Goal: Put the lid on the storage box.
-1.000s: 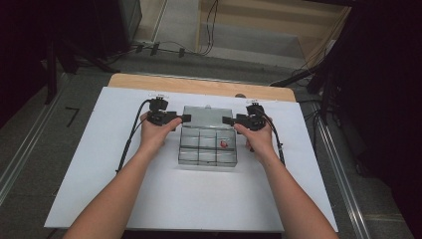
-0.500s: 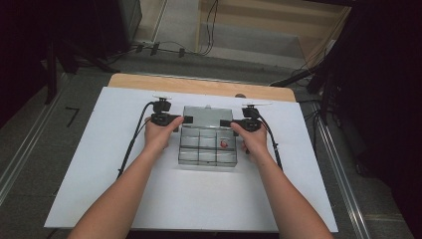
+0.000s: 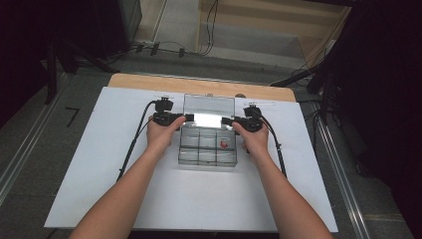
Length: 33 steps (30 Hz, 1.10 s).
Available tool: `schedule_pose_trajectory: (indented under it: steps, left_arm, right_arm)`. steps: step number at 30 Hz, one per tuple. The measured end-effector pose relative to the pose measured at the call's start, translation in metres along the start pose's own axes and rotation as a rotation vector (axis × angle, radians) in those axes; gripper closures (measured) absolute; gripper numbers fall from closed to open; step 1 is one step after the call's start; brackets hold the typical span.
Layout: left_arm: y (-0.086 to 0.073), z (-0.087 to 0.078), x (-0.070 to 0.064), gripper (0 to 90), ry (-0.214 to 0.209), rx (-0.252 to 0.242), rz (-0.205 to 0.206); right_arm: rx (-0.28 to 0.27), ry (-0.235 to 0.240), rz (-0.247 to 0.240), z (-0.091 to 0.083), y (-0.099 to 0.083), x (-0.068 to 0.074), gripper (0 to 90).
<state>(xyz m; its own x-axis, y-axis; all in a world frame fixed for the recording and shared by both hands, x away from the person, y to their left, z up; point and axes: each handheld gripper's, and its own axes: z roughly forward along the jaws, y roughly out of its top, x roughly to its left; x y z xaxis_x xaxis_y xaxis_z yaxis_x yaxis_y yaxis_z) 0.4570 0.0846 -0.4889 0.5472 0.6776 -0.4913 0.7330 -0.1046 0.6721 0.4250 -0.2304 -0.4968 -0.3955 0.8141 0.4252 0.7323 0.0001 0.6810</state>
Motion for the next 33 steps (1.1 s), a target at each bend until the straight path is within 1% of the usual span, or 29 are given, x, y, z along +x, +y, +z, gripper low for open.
schedule_pose_trajectory:
  steps: [2, 4, 6, 10, 12, 15, 16, 19, 20, 21, 22, 24, 25, 26, 28, 29, 32, 33]
  left_arm:
    - [0.001, -0.004, -0.001, 60.4, -0.01, -0.015, 0.022]
    - [0.002, -0.007, -0.002, 62.9, -0.011, -0.023, 0.046]
    - [0.002, -0.009, -0.004, 64.9, -0.013, -0.032, 0.068]
    - [0.0, -0.012, -0.004, 67.4, -0.026, -0.042, 0.098]
    - [-0.001, -0.012, -0.003, 67.4, -0.039, -0.044, 0.105]
    - [0.0, -0.012, -0.004, 66.4, -0.055, -0.052, 0.107]
    - [0.0, -0.011, -0.005, 65.2, -0.064, -0.058, 0.105]
    - [0.002, -0.01, -0.009, 60.7, -0.063, -0.049, 0.122]
    - [0.003, -0.009, -0.01, 58.9, -0.066, -0.049, 0.127]
    - [0.005, -0.009, -0.011, 57.4, -0.067, -0.045, 0.13]
    - [0.007, -0.009, -0.013, 55.3, -0.067, -0.053, 0.132]
    - [0.014, -0.011, -0.016, 48.3, -0.049, -0.078, 0.126]
    - [0.018, -0.013, -0.018, 47.5, -0.052, -0.085, 0.119]
    - [0.022, -0.014, -0.019, 47.5, -0.059, -0.095, 0.118]
    - [0.031, -0.018, -0.022, 47.5, -0.05, -0.108, 0.122]
    - [0.036, -0.02, -0.023, 47.8, -0.042, -0.111, 0.131]
    - [0.046, -0.026, -0.026, 52.3, -0.036, -0.134, 0.133]
    - [0.047, -0.027, -0.027, 54.2, -0.031, -0.13, 0.138]
  right_arm:
    - [-0.03, 0.009, -0.012, -0.005, -0.001, -0.001, 50.5]
    - [-0.062, 0.024, -0.027, -0.009, -0.003, -0.002, 54.4]
    - [-0.081, 0.028, -0.055, -0.012, -0.005, -0.002, 56.5]
    - [-0.103, -0.002, -0.141, -0.017, -0.007, 0.004, 57.7]
    - [-0.119, -0.01, -0.163, -0.018, -0.009, 0.006, 59.7]
    - [-0.136, 0.005, -0.165, -0.022, -0.01, 0.004, 63.9]
    - [-0.14, 0.004, -0.167, -0.023, -0.011, 0.004, 64.8]
    - [-0.151, -0.005, -0.196, -0.025, -0.012, 0.006, 66.1]
    - [-0.15, -0.011, -0.2, -0.026, -0.013, 0.007, 66.4]
    - [-0.153, -0.018, -0.206, -0.026, -0.013, 0.007, 66.6]
    - [-0.155, -0.024, -0.214, -0.027, -0.014, 0.008, 66.7]
    - [-0.155, -0.04, -0.231, -0.027, -0.014, 0.011, 66.7]
    - [-0.155, -0.048, -0.237, -0.028, -0.014, 0.011, 66.7]
    - [-0.155, -0.053, -0.24, -0.028, -0.014, 0.012, 66.8]
    - [-0.16, -0.057, -0.242, -0.028, -0.015, 0.012, 67.0]
    - [-0.164, -0.058, -0.246, -0.028, -0.016, 0.012, 67.1]
    - [-0.165, -0.066, -0.254, -0.028, -0.016, 0.012, 67.2]
    - [-0.166, -0.068, -0.256, -0.028, -0.017, 0.012, 67.2]
